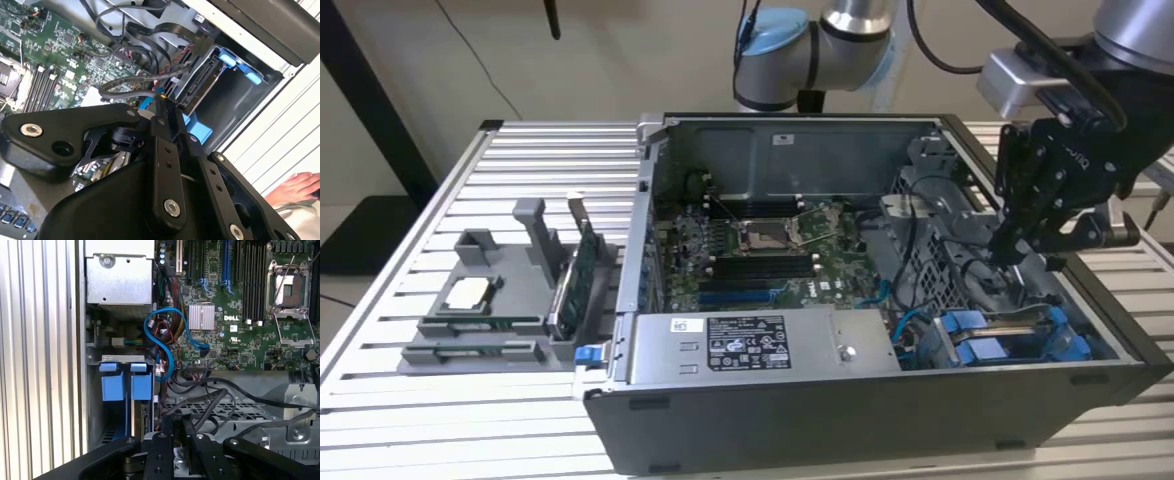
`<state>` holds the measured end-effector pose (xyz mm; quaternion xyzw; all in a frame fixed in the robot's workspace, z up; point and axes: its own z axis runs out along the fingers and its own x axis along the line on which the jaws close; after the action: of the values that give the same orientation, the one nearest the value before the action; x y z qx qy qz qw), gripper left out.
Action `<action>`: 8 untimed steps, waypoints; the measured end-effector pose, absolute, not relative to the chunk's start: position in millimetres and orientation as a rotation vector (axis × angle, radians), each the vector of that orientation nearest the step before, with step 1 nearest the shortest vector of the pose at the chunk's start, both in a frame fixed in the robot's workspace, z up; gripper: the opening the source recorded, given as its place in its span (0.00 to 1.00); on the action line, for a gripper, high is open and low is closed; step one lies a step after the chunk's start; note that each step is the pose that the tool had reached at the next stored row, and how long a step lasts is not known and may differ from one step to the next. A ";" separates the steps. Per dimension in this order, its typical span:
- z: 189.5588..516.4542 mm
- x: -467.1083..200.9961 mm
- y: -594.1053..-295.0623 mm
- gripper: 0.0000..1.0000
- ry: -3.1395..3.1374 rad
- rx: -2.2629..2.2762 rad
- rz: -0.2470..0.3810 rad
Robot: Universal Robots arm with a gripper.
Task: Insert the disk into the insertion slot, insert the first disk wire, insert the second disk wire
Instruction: 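Insert the first disk wire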
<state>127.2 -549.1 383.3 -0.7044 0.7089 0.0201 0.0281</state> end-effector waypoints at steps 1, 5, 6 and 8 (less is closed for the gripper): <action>383.1 127.2 -549.3 0.19 2.188 -2.174 0.062; 382.5 127.3 -549.8 0.19 2.188 -2.174 0.062; 382.4 127.3 -549.8 0.19 2.188 -2.174 0.062; 381.8 127.3 -550.0 0.19 2.189 -2.175 0.061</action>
<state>127.3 -550.0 381.8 -0.7044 0.7090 0.0199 0.0279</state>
